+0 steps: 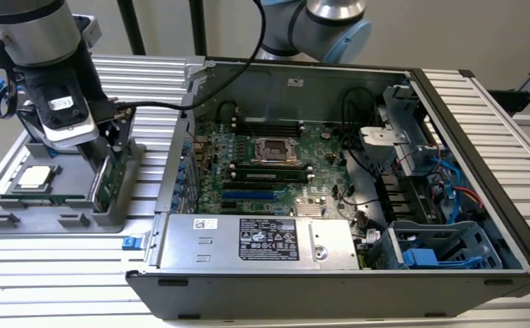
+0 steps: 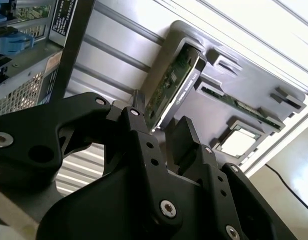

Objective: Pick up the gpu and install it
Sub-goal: 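Pick up the gpu and move the gpu toward the slot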

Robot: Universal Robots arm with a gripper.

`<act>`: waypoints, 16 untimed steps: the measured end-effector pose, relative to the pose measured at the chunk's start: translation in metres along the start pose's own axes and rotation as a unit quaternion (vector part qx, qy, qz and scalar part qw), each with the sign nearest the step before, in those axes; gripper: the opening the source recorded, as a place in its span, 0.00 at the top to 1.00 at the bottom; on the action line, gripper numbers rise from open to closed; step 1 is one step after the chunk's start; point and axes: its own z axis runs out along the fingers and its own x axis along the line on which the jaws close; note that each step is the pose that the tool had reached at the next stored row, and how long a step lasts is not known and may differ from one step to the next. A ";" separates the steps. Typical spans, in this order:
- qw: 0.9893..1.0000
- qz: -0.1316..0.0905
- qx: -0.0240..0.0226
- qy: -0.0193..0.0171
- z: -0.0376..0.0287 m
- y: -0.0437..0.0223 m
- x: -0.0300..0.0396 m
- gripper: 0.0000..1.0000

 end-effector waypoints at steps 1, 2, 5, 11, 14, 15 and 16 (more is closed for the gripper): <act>1.000 0.000 0.000 0.000 0.0007 0.0000 0.0000 0.00; 1.000 0.000 0.000 0.000 0.0014 -0.0001 0.0000 0.00; 1.000 0.000 0.000 0.000 0.0039 -0.0002 0.0000 0.00; 1.000 0.000 0.000 0.000 0.0082 -0.0007 0.0021 0.00; 1.000 0.000 0.000 0.000 0.0093 -0.0006 0.0048 0.00; 1.000 0.000 0.000 0.000 0.0095 -0.0004 0.0058 0.00; 1.000 0.000 0.000 0.000 0.0097 -0.0002 0.0067 0.00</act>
